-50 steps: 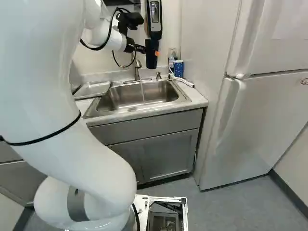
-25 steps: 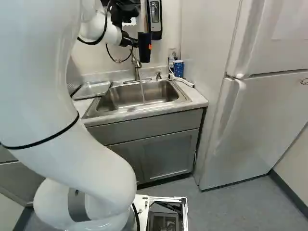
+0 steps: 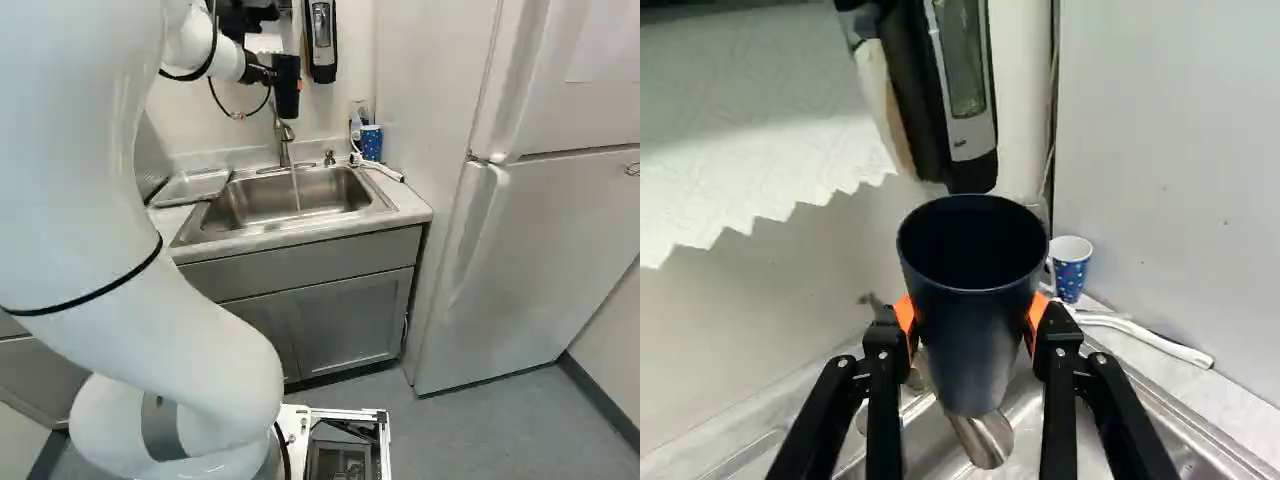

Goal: Rinse the cup and place it in the tray

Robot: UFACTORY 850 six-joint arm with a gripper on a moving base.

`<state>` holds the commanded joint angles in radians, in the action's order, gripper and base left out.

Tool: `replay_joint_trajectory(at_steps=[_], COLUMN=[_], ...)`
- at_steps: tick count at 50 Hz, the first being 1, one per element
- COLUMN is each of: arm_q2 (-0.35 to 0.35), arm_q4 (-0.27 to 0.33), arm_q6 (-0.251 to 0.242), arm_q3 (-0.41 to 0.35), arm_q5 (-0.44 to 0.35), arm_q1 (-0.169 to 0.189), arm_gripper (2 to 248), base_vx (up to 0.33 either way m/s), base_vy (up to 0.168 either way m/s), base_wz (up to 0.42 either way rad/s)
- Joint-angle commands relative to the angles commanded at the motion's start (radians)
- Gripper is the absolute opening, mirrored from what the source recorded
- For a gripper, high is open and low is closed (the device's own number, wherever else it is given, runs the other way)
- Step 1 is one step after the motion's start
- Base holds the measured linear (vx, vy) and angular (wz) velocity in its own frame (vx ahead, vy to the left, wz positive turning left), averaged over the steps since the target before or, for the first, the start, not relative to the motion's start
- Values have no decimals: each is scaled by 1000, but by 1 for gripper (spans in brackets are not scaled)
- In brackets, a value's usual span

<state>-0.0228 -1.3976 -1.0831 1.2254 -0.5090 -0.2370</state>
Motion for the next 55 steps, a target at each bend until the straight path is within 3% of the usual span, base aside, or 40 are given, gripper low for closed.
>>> replay_joint_trajectory(at_steps=[55], arm_q2=[-19], arm_q4=[221], arm_q6=[0], arm_q3=[20], arm_q5=[263], arm_q1=[-79], arm_gripper=[123], base_vx=[0], base_vy=[0], base_wz=[0])
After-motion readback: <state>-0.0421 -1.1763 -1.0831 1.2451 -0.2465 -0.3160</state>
